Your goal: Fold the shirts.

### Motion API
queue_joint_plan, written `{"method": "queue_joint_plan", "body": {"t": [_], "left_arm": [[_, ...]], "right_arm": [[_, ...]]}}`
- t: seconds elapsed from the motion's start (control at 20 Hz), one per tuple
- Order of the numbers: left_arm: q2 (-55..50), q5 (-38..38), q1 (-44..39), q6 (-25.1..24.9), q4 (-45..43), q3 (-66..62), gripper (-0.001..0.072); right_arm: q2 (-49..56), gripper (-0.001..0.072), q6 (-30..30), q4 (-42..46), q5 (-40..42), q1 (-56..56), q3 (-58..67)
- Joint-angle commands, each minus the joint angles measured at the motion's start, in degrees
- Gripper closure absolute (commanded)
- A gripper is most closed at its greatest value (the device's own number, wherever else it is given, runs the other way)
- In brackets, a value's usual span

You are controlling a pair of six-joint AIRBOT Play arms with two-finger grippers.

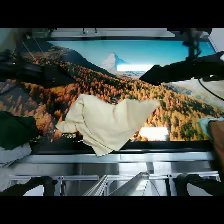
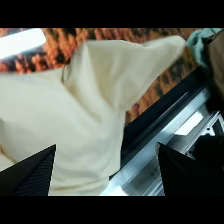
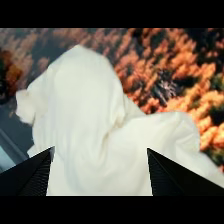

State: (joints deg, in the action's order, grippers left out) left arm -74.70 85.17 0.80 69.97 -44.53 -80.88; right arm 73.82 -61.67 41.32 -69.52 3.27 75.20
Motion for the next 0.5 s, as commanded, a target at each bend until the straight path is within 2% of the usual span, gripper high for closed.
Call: {"method": "queue_joint_plan", "body": {"t": [0.0, 0.05, 0.15, 0.35, 0.45], "left_arm": [[-9.18, 6.82, 3.10, 0.11, -9.11, -1.51, -0.0006], [-10.01, 8.22, 4.66, 0.59, -9.75, -1.25, -0.0006], [-9.27, 7.06, 7.32, -0.57, -9.90, 4.11, -0.0002], [-6.05, -0.44, 12.46, -6.69, -10.01, 21.07, -0.0002], [-6.12, -4.61, 15.04, -7.65, -9.99, 25.97, -0.0002]], "right_arm": [[8.39, 0.0071, -2.43, 1.16, -7.21, -3.91, -0.90], [8.59, 0.0071, -2.40, 1.20, -10.95, -4.61, -1.60], [7.91, 0.0071, -1.14, 1.11, -12.74, -4.50, -6.80], [7.28, 0.0072, 3.39, 1.27, -6.88, -3.61, -22.82], [7.26, 0.0072, 3.34, 4.11, -1.92, -5.35, -24.48]]}}
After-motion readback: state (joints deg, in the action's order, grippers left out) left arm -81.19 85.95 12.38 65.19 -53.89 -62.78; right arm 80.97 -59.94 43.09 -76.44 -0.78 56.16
